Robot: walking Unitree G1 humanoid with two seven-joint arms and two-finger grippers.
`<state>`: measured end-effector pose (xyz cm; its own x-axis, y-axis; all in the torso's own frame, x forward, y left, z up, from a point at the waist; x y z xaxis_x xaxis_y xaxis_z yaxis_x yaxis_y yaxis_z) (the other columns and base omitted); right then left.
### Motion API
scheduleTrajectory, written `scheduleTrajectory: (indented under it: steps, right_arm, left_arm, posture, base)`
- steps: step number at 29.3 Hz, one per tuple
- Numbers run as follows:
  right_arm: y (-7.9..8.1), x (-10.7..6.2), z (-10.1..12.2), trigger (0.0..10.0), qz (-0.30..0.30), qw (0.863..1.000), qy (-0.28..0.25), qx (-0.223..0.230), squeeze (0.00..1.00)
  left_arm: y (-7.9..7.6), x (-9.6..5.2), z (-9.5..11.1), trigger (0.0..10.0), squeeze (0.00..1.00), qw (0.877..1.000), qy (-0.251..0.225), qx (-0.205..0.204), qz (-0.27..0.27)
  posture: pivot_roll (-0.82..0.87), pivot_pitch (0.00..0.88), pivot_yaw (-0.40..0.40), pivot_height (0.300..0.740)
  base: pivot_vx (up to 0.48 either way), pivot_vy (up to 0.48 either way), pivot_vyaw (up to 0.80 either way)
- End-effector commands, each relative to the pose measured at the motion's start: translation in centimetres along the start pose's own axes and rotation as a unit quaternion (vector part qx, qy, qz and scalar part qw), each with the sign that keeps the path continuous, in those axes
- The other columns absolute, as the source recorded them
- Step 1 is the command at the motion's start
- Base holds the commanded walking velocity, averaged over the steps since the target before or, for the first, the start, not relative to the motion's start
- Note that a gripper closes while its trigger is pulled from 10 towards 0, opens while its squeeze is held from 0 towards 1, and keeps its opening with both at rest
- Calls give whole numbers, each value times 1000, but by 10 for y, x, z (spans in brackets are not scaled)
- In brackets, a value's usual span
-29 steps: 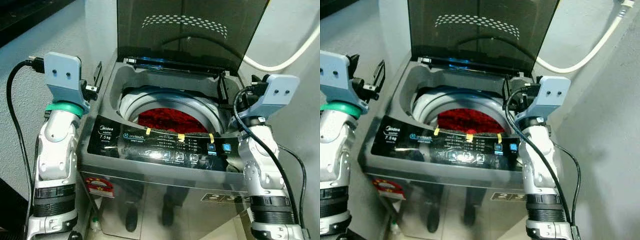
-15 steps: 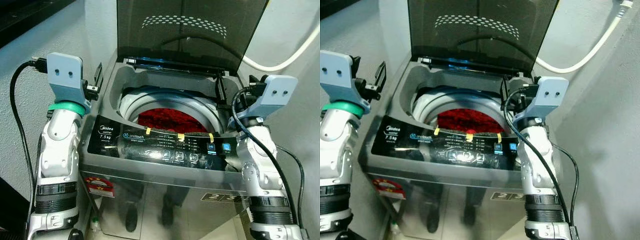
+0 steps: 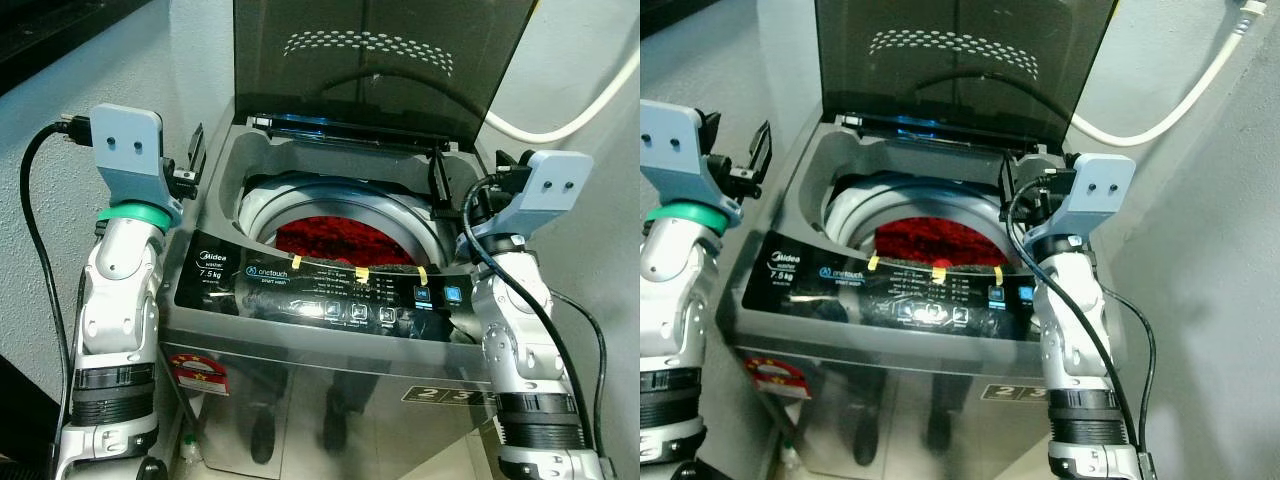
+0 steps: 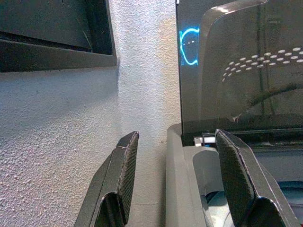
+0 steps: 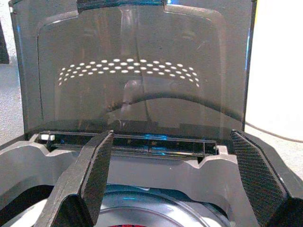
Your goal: Clothes washing
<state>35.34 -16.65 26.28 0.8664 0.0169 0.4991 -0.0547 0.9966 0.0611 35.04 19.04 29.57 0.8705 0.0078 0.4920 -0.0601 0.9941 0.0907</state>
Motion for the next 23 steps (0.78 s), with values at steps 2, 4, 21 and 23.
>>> scheduleTrajectory:
  steps: [2,4,21,23]
  right_arm:
    - [-2,-1,-1,10000,-2,1000,-1,-2,0]
    - [-2,-1,-1,10000,-2,1000,-1,-2,0]
    - [-2,-2,-1,10000,-1,1000,0,-8,0]
    - [-2,-2,-1,10000,-2,1000,1,-10,0]
  left_arm:
    - [-3,2,-3,10000,0,1000,7,-5,-5]
    - [-3,2,-3,10000,0,1000,7,-5,-5]
    - [-5,2,-4,10000,0,1000,8,-7,-7]
    - [-5,2,-4,10000,0,1000,8,-8,-8]
  posture:
    - [73,10,-31,740]
    - [73,10,-31,740]
    - [66,8,-22,740]
    - [66,8,-22,740]
  base:
    - [-349,0,0]
    - [-420,0,0]
    - [-383,0,0]
    - [-360,0,0]
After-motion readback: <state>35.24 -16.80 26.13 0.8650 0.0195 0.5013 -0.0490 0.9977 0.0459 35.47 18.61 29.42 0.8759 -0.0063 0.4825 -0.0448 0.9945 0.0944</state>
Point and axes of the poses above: a point about 5 cm out from each wrist's last joint towards the gripper, its own x axis pointing out of the wrist towards the gripper, its own z axis along the axis of the wrist's last joint, y = z × x, the point moved 2 cm from there along x, pointing out of the wrist towards the gripper, and after that the axes turned 2 degrees about -x, right-handed, at the moved point
